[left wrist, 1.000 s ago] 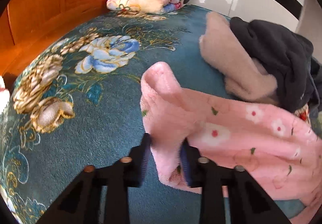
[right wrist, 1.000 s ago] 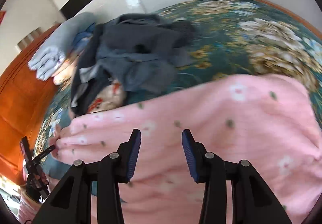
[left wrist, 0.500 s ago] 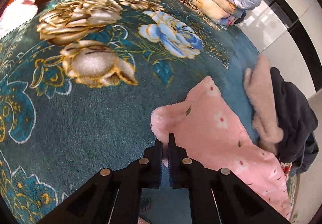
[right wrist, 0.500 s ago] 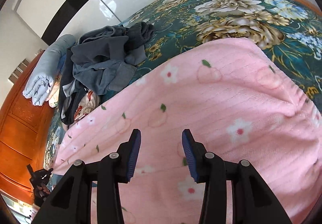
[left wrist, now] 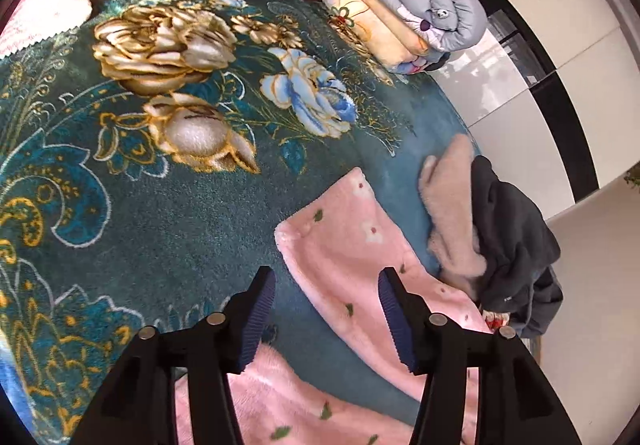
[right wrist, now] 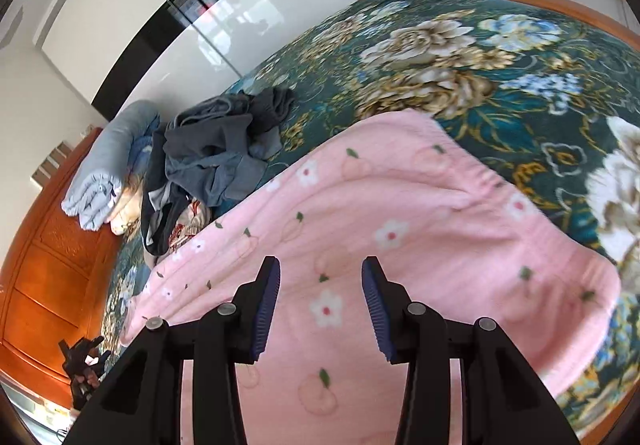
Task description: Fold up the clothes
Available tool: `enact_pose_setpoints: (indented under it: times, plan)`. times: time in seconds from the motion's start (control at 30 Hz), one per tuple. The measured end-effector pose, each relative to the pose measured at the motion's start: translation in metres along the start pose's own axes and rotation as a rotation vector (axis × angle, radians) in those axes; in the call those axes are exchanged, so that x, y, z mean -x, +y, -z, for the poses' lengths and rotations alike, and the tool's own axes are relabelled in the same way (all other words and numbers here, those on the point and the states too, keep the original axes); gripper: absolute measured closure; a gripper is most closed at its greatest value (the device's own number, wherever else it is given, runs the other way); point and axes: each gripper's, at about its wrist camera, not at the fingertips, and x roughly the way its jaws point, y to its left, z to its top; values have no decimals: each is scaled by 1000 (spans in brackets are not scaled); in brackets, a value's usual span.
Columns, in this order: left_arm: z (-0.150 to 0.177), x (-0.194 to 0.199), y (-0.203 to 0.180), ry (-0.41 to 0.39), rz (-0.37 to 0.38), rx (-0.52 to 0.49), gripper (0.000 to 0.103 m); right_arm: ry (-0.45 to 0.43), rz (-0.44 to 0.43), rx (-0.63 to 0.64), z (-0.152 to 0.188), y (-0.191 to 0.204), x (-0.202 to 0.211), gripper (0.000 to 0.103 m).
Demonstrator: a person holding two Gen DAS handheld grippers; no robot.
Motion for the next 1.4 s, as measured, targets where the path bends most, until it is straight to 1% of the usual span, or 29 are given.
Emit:
enact_pose_setpoints:
  times: [0.03,0.07,0.1,0.2,0.33,0.43,0.53,0.6,0.67,0.77,0.83,0.9,0.97,1.07,1.13,1.17,1.2,1.23,1.27,1.3,1.33,1.37,1.4]
  plan:
    - [5,11,1,-4,-6,-26,41,0,2,-5,3,-3,4,59]
    - [12,22,4,-14,-13,-48,40,5,2,-10,7,-5,7,56]
    - [21,29,9,-18,-28,-62,37,11,0,-15,11,-7,9,52]
    - [48,47,31,-16,-88,-87,37,49,-16,-23,27,-13,8,51]
    - [89,61,69,-13,-159,-50,37,107,-1,-46,50,-19,-2,51]
    - [111,70,93,-25,-173,-1,37,100,-2,-55,59,-26,7,51]
    - [125,77,103,-29,-150,33,37,61,27,-71,61,-41,29,51]
    - [130,78,104,-17,-123,41,37,30,58,-109,60,-60,46,50]
    - [134,79,104,-7,-112,62,37,11,93,-161,62,-81,60,50]
    - [135,78,100,0,-101,83,39,5,126,-222,70,-108,72,50]
    - [136,73,95,20,-75,86,39,16,131,-259,74,-121,69,50]
    - [138,67,92,34,-52,93,39,40,106,-293,78,-127,58,50]
    - [140,65,91,29,-48,99,39,56,80,-320,81,-130,46,50]
    - [141,68,96,18,-20,129,40,42,89,-353,83,-131,36,50]
    - [141,69,101,17,-5,151,46,31,94,-365,83,-132,33,50]
    - [141,69,103,15,-1,165,47,24,96,-368,83,-132,32,53]
    - [141,70,105,12,3,180,50,16,94,-369,83,-131,32,62]
    - [141,70,107,8,8,192,52,11,90,-371,82,-130,31,69]
    - [141,70,107,5,12,203,53,6,88,-379,82,-129,31,80]
    - [141,69,109,2,11,213,58,-1,85,-388,81,-129,31,88]
    - [141,69,110,-2,9,223,68,-8,82,-397,81,-129,32,92]
    - [141,69,111,-6,6,234,76,-14,77,-406,80,-129,33,93]
    - [141,68,113,-8,8,248,94,-20,63,-417,79,-129,34,94]
